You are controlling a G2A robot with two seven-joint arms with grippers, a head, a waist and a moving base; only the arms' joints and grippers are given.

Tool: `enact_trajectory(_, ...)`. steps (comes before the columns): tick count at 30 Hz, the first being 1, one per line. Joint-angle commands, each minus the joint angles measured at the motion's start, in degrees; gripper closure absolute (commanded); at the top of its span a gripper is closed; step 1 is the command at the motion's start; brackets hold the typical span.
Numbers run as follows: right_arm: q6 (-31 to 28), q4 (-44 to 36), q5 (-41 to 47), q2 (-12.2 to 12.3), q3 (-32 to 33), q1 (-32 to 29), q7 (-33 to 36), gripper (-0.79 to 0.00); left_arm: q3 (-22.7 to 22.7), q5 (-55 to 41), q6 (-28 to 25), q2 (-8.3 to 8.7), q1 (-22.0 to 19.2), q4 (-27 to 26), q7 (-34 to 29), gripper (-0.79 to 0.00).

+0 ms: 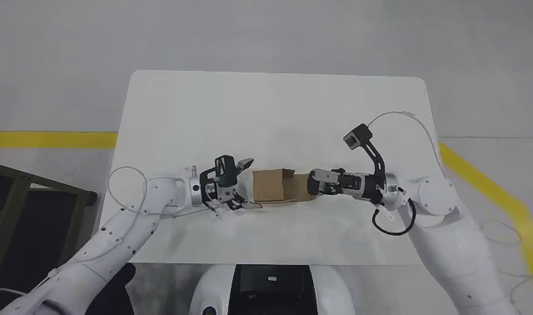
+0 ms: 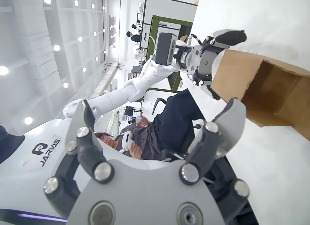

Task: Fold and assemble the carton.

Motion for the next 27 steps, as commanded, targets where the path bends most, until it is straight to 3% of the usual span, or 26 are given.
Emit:
enact_trajectory(1,0.1,-0.1,0.1,0.0,-0.3,-0.1,-0.1,-0.785,-0.1,0.6,-0.2,-0.14,-0.4,0.4,0.0,-0.785)
enact_trajectory(7,0.5,-0.3,0.1,0.0,-0.6,0.0,0.1,-0.785,2.3,1.1,-3.6,-1.67,-2.9,2.5,0.1,-0.785)
enact_trajectory(15,0.3,-0.2,0.4,0.0,-0.9,0.3,0.6,-0.785,3.9,1.6,-3.7,-3.37,-4.9,4.8,1.4,-0.785)
enact_trajectory(27,0.5,0.4,0.6,0.1,-1.0,0.3,0.4,-0.785,4.5,2.1,-4.1,-4.24,-5.7,6.3,1.7,-0.785)
